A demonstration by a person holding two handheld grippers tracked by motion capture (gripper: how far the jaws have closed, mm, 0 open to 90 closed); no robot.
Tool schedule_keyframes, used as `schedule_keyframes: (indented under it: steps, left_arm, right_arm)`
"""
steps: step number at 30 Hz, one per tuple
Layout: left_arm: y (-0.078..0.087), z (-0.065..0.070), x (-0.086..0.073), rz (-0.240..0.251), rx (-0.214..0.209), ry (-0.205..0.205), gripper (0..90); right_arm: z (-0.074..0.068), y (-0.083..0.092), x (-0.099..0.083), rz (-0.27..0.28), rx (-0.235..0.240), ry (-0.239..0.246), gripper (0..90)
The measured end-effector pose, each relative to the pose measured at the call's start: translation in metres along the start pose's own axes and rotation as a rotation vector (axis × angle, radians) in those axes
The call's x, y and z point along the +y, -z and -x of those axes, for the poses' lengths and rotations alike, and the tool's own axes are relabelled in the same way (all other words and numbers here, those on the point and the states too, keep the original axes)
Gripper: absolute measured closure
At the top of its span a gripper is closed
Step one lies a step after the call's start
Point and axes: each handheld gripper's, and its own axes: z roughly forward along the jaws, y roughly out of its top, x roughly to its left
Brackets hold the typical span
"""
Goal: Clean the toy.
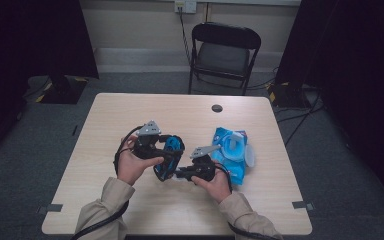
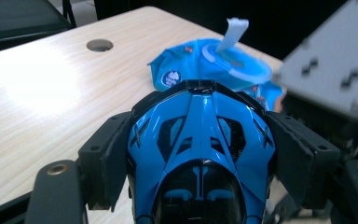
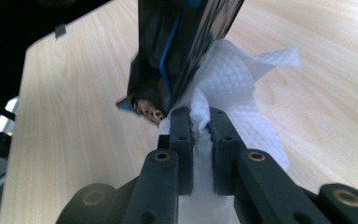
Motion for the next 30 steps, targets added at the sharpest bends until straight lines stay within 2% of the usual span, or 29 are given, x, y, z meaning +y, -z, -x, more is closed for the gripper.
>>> schedule_keyframes:
  steps: [4,8,15,19,24,26,30]
  left_arm:
    - [0.005,-0.001,0.000,-0.010,0.016,-0.008,26.2]
    - [0.009,-0.005,-0.005,-0.031,0.030,-0.010,26.2]
    - [0.018,-0.017,-0.015,-0.064,0.066,0.010,26.2]
    - [0.022,-0.026,-0.022,-0.095,0.102,0.012,26.2]
    - [0.025,-0.038,-0.031,-0.118,0.132,0.036,26.2]
    - [0.025,-0.041,-0.032,-0.113,0.133,0.052,26.2]
    - [0.022,-0.045,-0.031,-0.120,0.148,0.044,26.2]
  right_arm:
    - [0.000,-0.001,-0.003,-0.003,-0.005,-0.003,82.0]
    - [0.004,0.005,-0.002,0.003,-0.022,-0.011,81.9]
    - [0.013,0.022,0.005,0.032,-0.086,-0.013,81.8]
    - [0.017,0.029,0.007,0.055,-0.121,-0.015,81.7]
    - [0.022,0.033,0.006,0.050,-0.158,-0.028,81.5]
    - [0.024,0.034,0.006,0.059,-0.167,-0.033,81.5]
    - [0.024,0.034,0.006,0.053,-0.178,-0.033,81.3]
